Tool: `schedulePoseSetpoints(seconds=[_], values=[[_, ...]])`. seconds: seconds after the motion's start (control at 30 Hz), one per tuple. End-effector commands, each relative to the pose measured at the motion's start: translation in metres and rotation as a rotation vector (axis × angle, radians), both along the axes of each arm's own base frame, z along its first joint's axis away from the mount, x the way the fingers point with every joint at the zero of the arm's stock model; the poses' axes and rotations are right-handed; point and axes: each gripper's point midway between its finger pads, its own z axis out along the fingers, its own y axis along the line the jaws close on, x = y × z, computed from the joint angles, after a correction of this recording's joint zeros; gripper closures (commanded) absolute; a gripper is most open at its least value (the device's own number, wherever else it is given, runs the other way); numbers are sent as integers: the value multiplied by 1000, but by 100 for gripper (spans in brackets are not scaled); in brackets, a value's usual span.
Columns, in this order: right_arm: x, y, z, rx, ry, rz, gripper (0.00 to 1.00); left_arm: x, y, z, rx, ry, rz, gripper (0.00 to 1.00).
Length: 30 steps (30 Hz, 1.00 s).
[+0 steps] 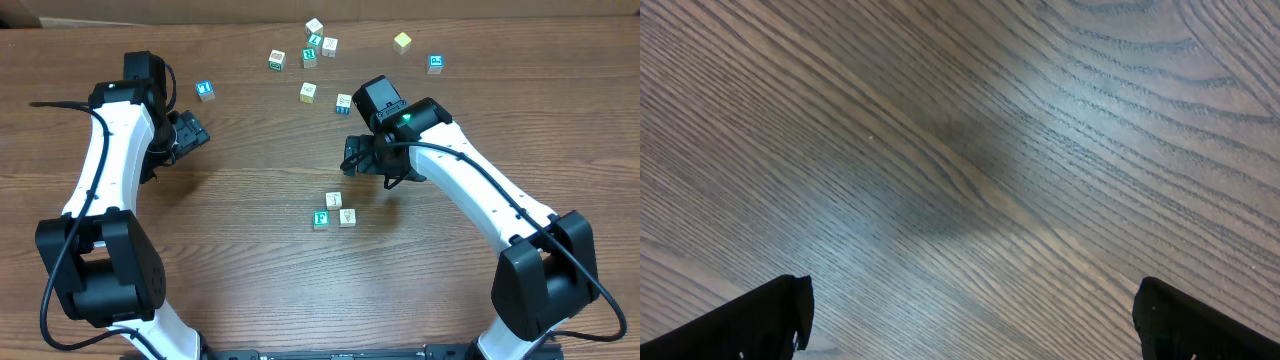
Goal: Form a circle
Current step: 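Raise the right gripper and reach toward the far block cluster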
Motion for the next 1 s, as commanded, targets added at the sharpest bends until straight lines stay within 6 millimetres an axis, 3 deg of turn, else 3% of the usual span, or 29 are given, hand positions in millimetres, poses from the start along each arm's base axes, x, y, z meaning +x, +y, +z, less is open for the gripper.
schedulePoseSetpoints(seconds=[0.0,0.2,0.37,0.5,0.53,0.6,0.63,0.8,0.97], values=[[4,-1,11,7,-35,-3,0,5,2,6,15,-18,-10,0],[7,1,11,14,-49,-3,0,5,2,6,15,-18,-10,0],[47,23,28,110,-222,2,0,5,2,6,15,-18,-10,0],[62,47,51,209,-297,108,0,5,2,6,15,-18,-10,0],[68,51,61,231,-323,106,9,5,2,6,15,-18,-10,1],[85,51,91,258,-397,84,75,5,2,6,15,-18,-10,0],[93,48,104,264,-429,52,96,5,2,6,15,-18,-10,0],[130,22,148,213,-620,-63,96,5,2,6,15,-18,-10,0],[155,-6,140,155,-665,-143,96,5,2,6,15,-18,-10,0]])
